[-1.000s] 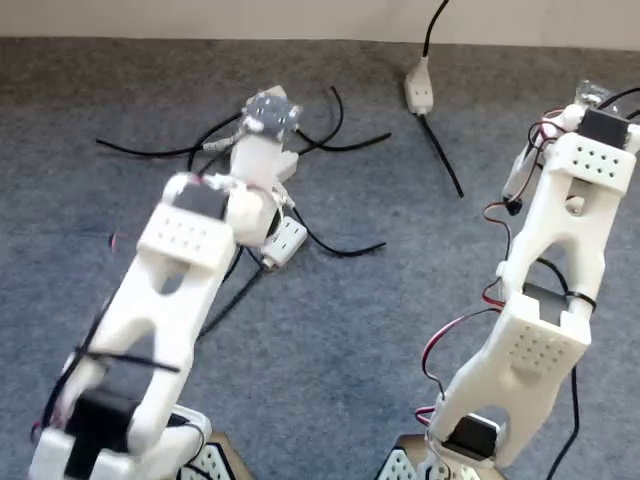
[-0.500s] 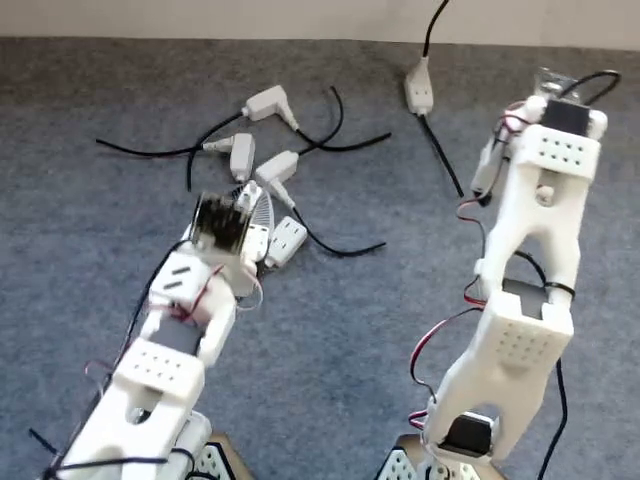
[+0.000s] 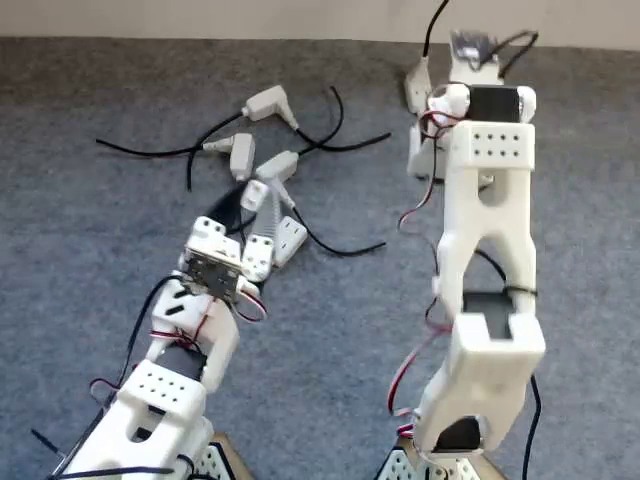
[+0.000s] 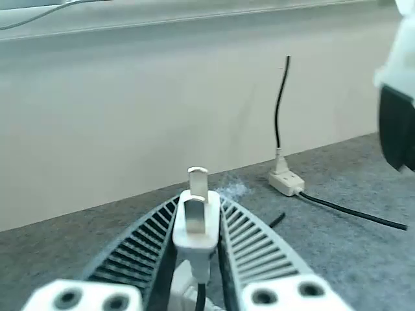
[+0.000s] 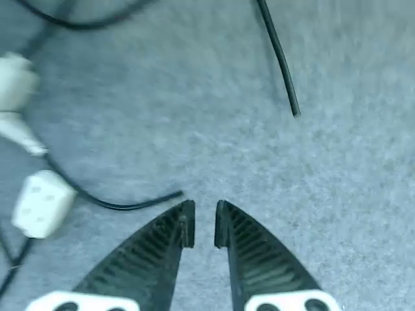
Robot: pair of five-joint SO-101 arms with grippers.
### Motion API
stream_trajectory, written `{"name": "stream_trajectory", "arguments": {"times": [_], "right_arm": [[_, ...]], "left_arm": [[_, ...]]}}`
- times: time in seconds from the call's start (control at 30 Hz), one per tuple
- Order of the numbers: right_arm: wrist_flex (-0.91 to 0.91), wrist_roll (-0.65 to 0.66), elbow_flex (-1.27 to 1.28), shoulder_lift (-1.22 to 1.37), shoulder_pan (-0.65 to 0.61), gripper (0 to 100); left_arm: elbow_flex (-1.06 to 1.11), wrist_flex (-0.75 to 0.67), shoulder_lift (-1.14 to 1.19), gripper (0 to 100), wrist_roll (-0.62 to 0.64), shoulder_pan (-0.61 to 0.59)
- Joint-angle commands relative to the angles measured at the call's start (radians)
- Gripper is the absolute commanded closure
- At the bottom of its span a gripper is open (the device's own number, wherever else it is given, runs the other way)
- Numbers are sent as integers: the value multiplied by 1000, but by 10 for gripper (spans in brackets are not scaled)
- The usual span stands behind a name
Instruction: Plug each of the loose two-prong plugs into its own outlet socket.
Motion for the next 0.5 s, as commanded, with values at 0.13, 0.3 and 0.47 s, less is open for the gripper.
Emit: {"name": "stream_trajectory", "arguments": {"times": [0.13,0.3,0.47], "right_arm": [[36,2,134,-469,-128,990],[33,198,383,-690,-308,990],[-36,259,555,-937,-501,990]], "left_arm": [[-8,-18,-22,994,9,205],[-13,-17,-22,994,9,228],[-8,-17,-24,994,9,249]]}}
